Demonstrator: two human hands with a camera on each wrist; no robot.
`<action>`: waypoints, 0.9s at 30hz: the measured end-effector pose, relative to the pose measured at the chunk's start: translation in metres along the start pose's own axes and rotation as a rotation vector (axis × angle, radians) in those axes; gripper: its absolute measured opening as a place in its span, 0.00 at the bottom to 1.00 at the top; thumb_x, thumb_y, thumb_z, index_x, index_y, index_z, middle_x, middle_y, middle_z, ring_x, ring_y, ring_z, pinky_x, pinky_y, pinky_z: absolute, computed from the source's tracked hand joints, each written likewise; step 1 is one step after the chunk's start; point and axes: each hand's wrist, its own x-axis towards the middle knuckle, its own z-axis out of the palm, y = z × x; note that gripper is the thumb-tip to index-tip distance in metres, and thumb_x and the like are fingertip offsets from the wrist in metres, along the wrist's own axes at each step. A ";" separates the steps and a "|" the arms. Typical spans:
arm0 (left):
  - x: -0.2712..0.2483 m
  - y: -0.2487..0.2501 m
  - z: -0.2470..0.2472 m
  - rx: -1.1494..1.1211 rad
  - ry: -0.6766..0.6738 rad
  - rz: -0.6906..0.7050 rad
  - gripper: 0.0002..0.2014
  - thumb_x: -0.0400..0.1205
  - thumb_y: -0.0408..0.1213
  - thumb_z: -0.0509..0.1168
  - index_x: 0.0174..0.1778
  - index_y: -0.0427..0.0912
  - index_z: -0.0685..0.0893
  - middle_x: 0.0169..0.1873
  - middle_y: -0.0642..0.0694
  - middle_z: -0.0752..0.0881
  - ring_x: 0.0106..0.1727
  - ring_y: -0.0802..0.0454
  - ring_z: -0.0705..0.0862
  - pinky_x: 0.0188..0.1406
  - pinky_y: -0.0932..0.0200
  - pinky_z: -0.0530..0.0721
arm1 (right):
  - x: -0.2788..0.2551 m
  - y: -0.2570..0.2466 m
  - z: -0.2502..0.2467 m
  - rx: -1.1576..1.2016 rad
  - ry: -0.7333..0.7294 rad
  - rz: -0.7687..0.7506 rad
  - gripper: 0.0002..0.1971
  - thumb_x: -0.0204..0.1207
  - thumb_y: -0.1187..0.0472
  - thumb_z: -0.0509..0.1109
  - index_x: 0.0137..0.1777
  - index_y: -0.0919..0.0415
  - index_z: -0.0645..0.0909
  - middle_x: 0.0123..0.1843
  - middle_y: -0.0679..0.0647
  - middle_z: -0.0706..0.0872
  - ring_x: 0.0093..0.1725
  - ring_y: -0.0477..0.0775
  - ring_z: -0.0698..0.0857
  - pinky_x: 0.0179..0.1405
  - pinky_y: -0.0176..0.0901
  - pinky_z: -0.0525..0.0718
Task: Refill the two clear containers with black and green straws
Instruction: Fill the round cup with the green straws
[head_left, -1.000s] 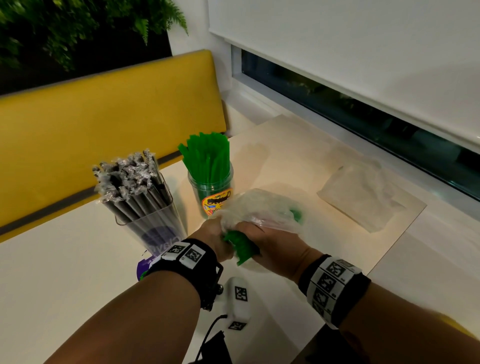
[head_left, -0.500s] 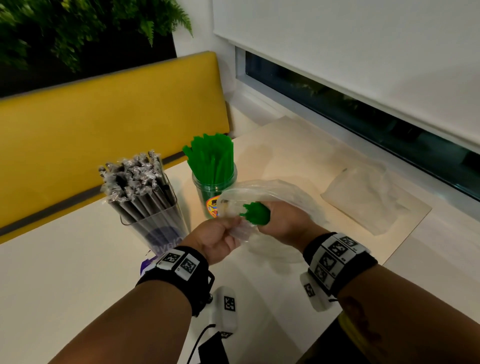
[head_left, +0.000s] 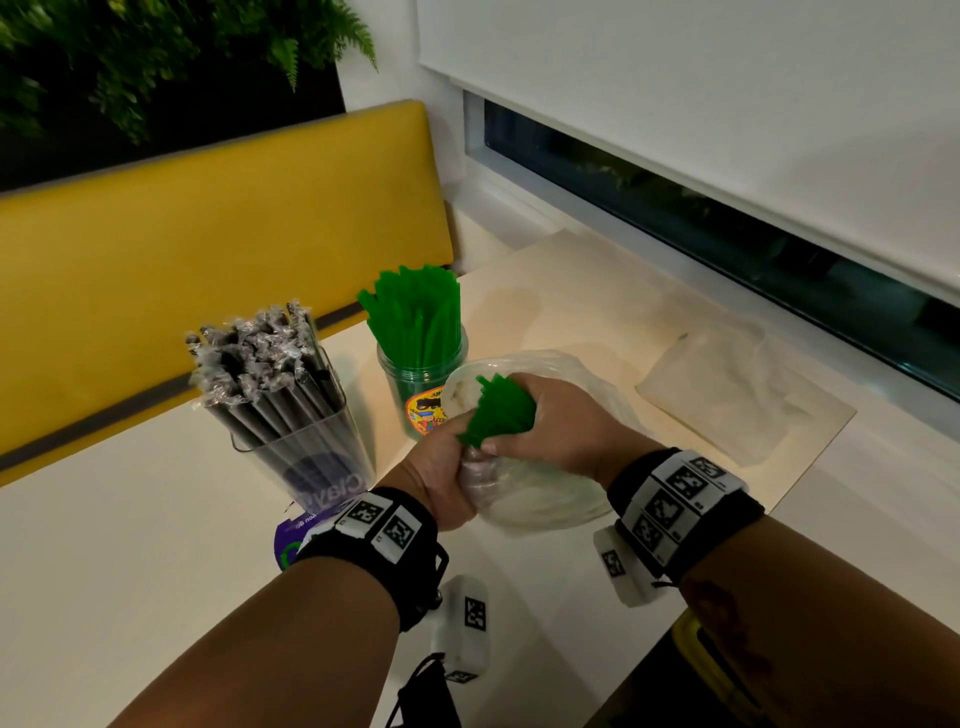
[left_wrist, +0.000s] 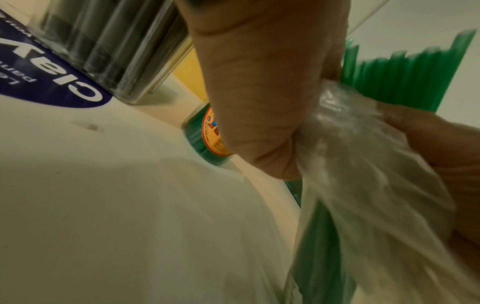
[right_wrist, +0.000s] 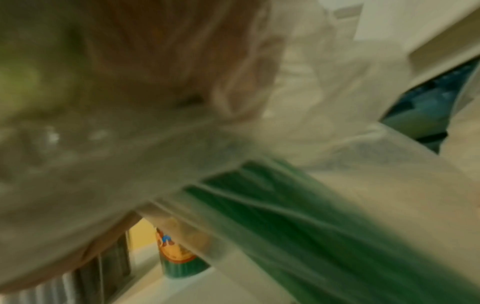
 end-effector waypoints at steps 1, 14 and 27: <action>-0.002 -0.001 0.001 -0.003 -0.010 -0.011 0.23 0.82 0.44 0.59 0.23 0.40 0.88 0.16 0.48 0.82 0.17 0.54 0.80 0.22 0.67 0.79 | -0.001 0.000 0.001 -0.085 -0.014 -0.039 0.24 0.63 0.47 0.84 0.57 0.48 0.79 0.47 0.40 0.85 0.44 0.33 0.82 0.45 0.27 0.77; 0.001 -0.026 -0.019 0.057 0.171 -0.036 0.13 0.85 0.33 0.55 0.48 0.34 0.84 0.46 0.32 0.87 0.51 0.37 0.86 0.67 0.36 0.78 | -0.002 -0.003 0.020 -0.496 -0.265 -0.244 0.17 0.70 0.53 0.74 0.58 0.54 0.83 0.50 0.53 0.88 0.50 0.57 0.84 0.45 0.47 0.78; 0.010 -0.016 -0.015 0.132 0.262 0.020 0.21 0.86 0.52 0.58 0.30 0.44 0.79 0.16 0.50 0.79 0.12 0.56 0.74 0.14 0.72 0.71 | -0.003 -0.022 0.002 0.194 0.175 -0.050 0.09 0.68 0.61 0.82 0.43 0.49 0.86 0.37 0.42 0.89 0.37 0.37 0.85 0.43 0.34 0.80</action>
